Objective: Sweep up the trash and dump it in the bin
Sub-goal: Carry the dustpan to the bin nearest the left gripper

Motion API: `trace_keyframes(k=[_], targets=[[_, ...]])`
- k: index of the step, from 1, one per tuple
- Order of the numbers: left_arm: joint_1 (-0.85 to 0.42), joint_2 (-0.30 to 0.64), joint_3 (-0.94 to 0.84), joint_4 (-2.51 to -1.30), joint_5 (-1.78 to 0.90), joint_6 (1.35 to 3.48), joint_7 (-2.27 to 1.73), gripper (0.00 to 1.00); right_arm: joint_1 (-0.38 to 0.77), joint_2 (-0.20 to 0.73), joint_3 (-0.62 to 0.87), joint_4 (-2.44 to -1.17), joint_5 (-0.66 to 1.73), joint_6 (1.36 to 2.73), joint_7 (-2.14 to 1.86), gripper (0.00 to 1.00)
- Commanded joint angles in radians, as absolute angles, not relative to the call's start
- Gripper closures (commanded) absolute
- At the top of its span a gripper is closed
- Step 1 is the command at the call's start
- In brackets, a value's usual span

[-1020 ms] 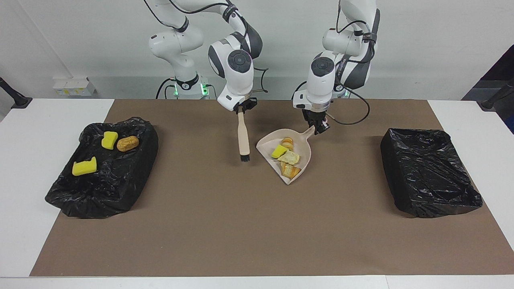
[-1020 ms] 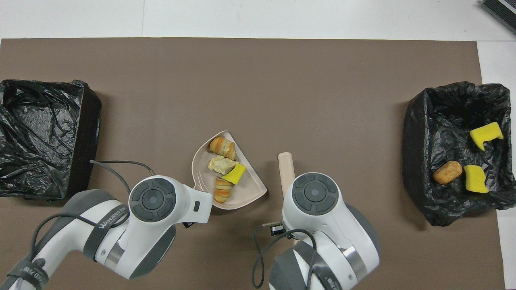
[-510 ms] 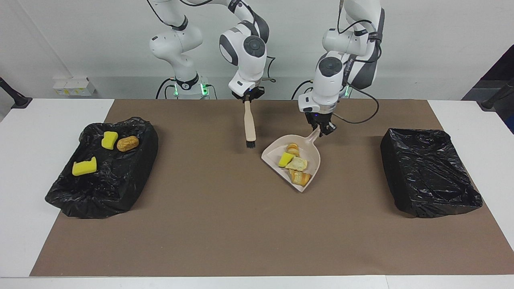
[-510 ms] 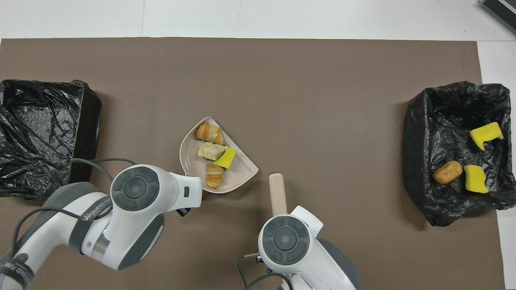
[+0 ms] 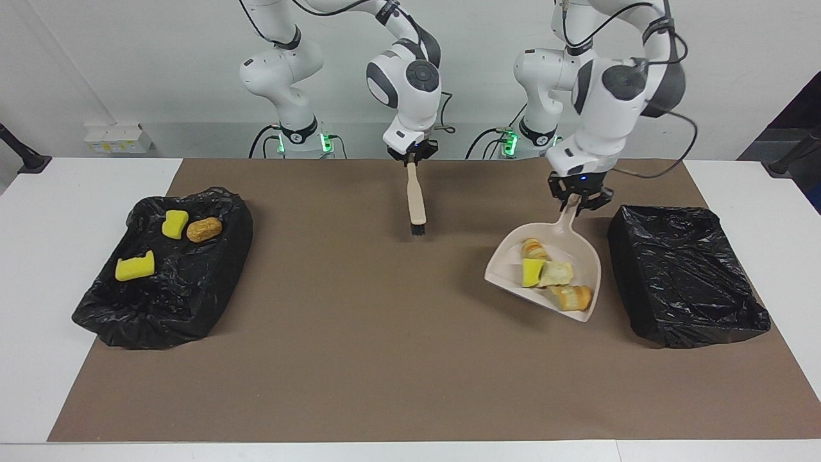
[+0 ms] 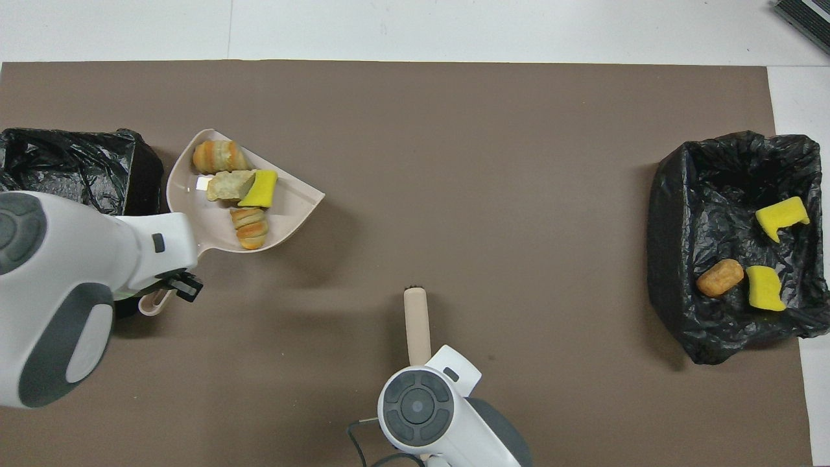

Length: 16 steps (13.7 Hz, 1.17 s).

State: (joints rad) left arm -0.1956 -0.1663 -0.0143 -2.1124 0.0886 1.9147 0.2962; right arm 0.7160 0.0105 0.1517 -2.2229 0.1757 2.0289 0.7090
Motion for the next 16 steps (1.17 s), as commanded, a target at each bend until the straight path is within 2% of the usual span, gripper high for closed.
trace_keyframes(k=[1, 3, 4, 5, 8, 12, 16], targets=[[-0.114, -0.198, -0.021, -2.069, 0.086, 1.858, 0.302, 1.0, 0.738, 0.107, 0.152, -2.183, 0.189, 2.112, 0.745, 1.0], [-0.068, -0.204, -0.014, -2.036, 0.087, 1.846, 0.308, 1.0, 0.747, 0.135, 0.152, -2.157, 0.189, 2.109, 0.742, 1.0], [-0.031, -0.207, -0.006, -2.014, 0.087, 1.827, 0.334, 1.0, 0.746, 0.149, 0.152, -2.128, 0.189, 2.089, 0.744, 0.73], [0.0, -0.207, 0.006, -1.994, 0.087, 1.806, 0.394, 1.0, 0.744, 0.159, 0.152, -2.1, 0.173, 2.073, 0.744, 0.01], [0.076, -0.209, 0.086, -1.948, 0.087, 1.778, 0.611, 1.0, 0.727, 0.172, 0.147, -2.025, 0.167, 2.01, 0.729, 0.0], [0.202, -0.224, 0.135, -1.968, 0.103, 1.77, 0.791, 1.0, 0.646, 0.14, 0.147, -1.918, 0.163, 1.861, 0.678, 0.0], [0.245, -0.174, 0.133, -1.968, 0.311, 1.863, 0.971, 1.0, 0.531, 0.083, 0.14, -1.821, 0.161, 1.705, 0.569, 0.0]])
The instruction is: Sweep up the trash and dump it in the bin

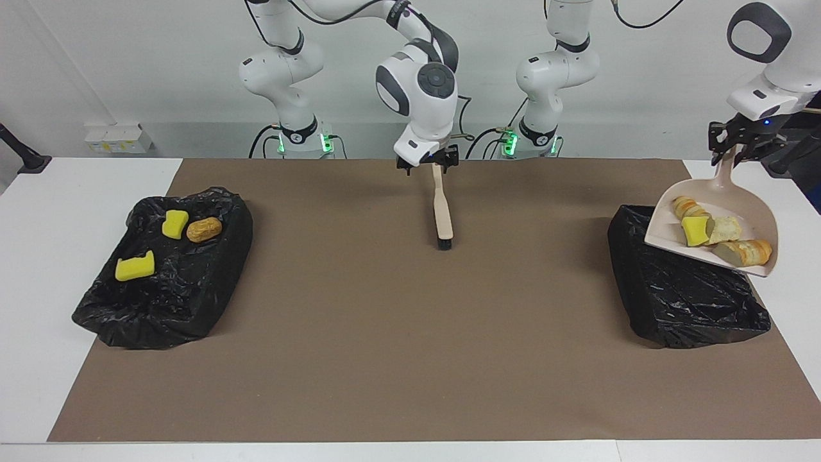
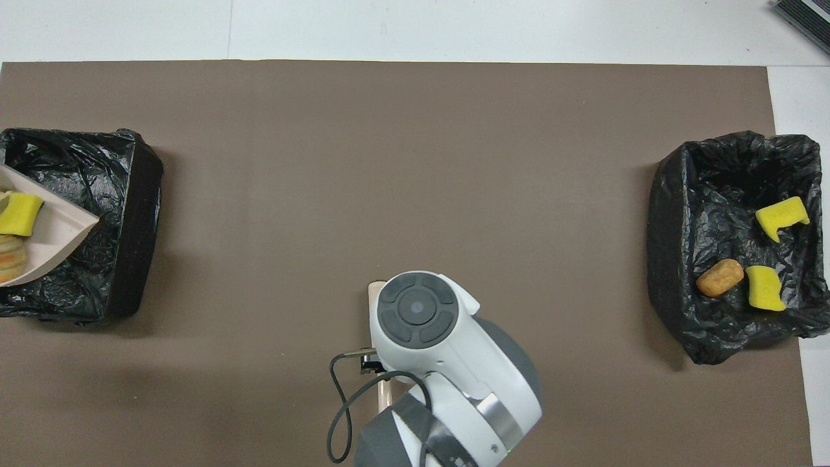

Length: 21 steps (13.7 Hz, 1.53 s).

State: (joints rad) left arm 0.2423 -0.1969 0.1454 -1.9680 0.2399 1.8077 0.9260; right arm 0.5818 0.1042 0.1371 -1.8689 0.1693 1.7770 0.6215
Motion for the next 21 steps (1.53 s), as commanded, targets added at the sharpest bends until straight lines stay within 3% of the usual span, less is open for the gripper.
trace_keyframes(k=[1, 9, 15, 21], targets=[[0.248, -0.158, 0.135, -1.968, 0.324, 1.887, 0.98, 1.0, 0.499, 0.084, 0.14, -1.777, 0.144, 1.663, 0.558, 0.0], [0.259, -0.098, 0.135, -1.97, 0.589, 1.985, 0.999, 1.0, 0.192, 0.09, 0.141, -1.595, 0.063, 1.531, 0.129, 0.0], [0.195, -0.098, 0.133, -1.994, 0.771, 1.98, 0.999, 1.0, 0.028, 0.081, 0.115, -1.591, -0.04, 1.535, 0.012, 0.0], [0.112, -0.095, 0.132, -1.976, 0.889, 1.908, 0.997, 1.0, -0.061, 0.064, 0.006, -1.591, -0.032, 1.531, -0.086, 0.0]])
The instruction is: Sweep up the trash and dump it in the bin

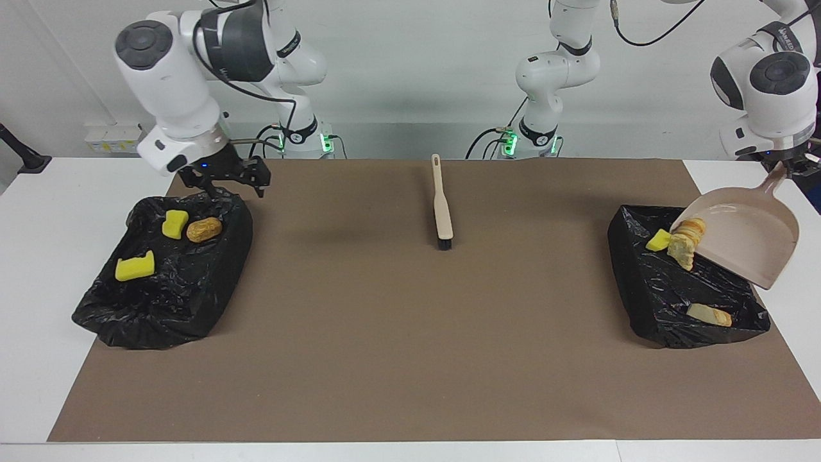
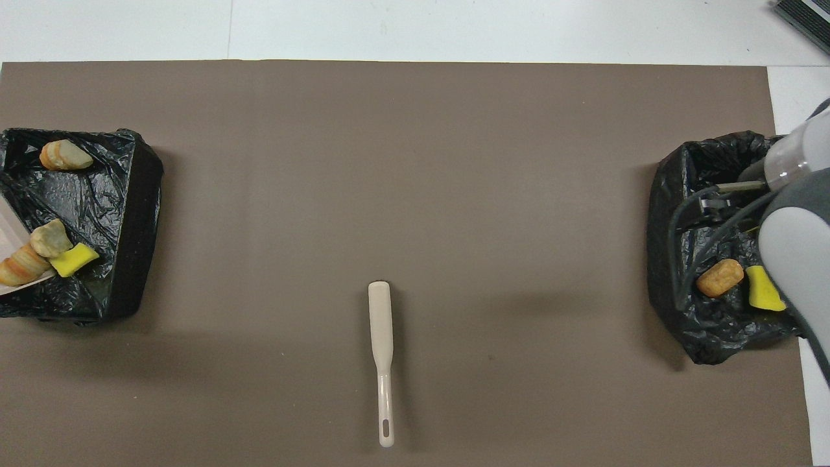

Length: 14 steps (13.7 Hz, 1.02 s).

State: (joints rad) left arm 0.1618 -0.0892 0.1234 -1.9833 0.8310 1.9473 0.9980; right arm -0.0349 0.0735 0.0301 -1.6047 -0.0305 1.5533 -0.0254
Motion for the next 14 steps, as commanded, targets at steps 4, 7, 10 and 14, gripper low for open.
trace_keyframes(k=[4, 7, 10, 14], targets=[[0.008, -0.094, 0.13, -1.959, 1.122, 1.895, 0.999, 1.0, -0.075, 0.077, -0.009, -1.49, 0.004, 1.432, -0.043, 0.0], [-0.037, -0.086, 0.126, -1.898, 1.137, 1.868, 1.002, 1.0, -0.069, 0.063, -0.005, -1.496, -0.006, 1.422, -0.018, 0.0], [-0.08, -0.008, 0.124, -1.778, 1.126, 1.879, 1.003, 1.0, -0.06, 0.064, 0.002, -1.496, 0.005, 1.422, -0.02, 0.0], [-0.095, 0.003, 0.123, -1.749, 1.062, 1.933, 1.006, 1.0, -0.057, 0.064, 0.006, -1.496, 0.009, 1.424, -0.02, 0.0]])
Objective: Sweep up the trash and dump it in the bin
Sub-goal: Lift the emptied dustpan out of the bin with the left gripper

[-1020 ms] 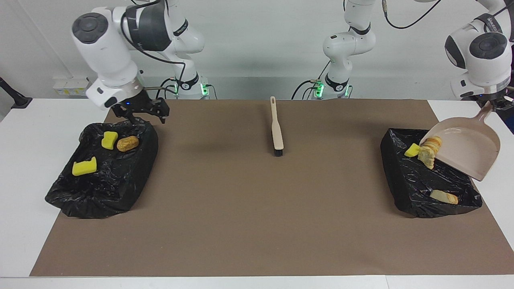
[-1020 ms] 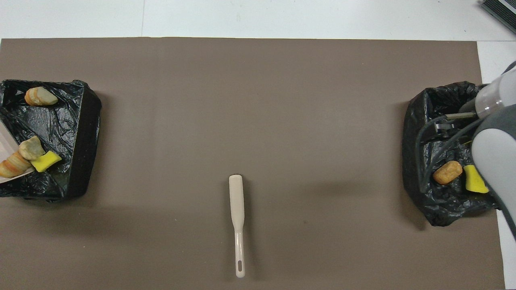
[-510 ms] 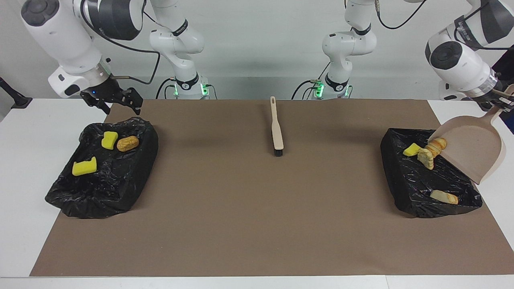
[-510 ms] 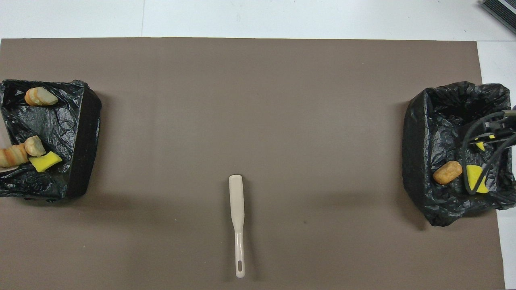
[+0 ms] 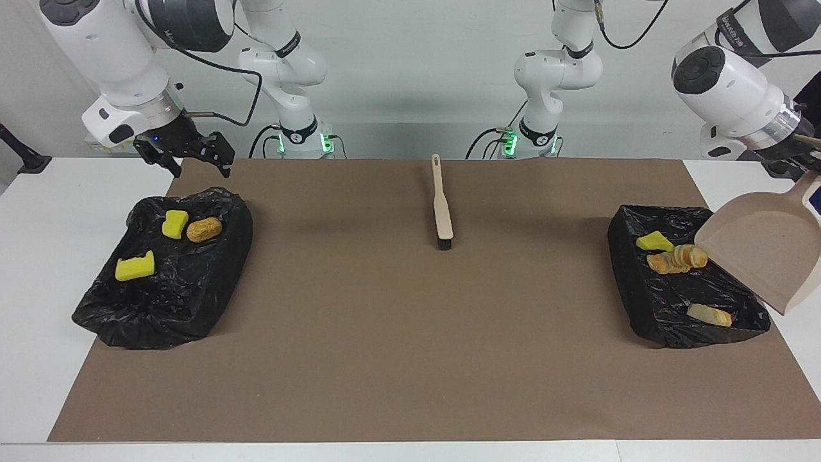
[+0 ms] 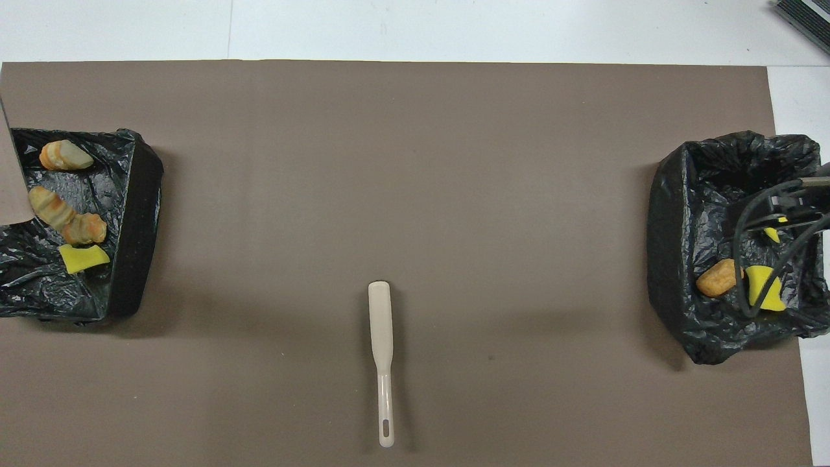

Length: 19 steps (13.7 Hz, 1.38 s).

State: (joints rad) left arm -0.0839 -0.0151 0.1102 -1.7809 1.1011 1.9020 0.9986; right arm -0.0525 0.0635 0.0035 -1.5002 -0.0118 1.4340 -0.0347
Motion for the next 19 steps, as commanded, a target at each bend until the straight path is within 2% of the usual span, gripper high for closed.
trace_keyframes(k=[1, 5, 8, 10, 14, 19], targets=[[-0.094, 0.008, 0.123, -1.746, 1.008, 1.966, 1.005, 1.0, -0.057, 0.064, 0.006, -1.496, 0.009, 1.422, -0.02, 0.0], [-0.095, 0.044, 0.123, -1.678, 0.887, 1.979, 0.996, 1.0, -0.057, 0.064, 0.006, -1.496, 0.009, 1.422, -0.02, 0.0], [-0.094, 0.049, 0.124, -1.667, 0.651, 1.987, 0.967, 1.0, -0.057, 0.064, 0.006, -1.496, 0.009, 1.422, -0.02, 0.0], [-0.103, 0.046, 0.117, -1.67, 0.595, 1.973, 0.873, 1.0, -0.057, 0.064, 0.006, -1.496, 0.009, 1.422, -0.02, 0.0], [-0.172, 0.032, 0.114, -1.686, 0.392, 1.869, 0.611, 1.0, -0.057, 0.064, 0.006, -1.496, 0.009, 1.422, -0.02, 0.0], [-0.314, 0.006, 0.113, -1.747, 0.287, 1.816, 0.368, 1.0, -0.057, 0.064, 0.006, -1.496, 0.009, 1.422, -0.02, 0.0]])
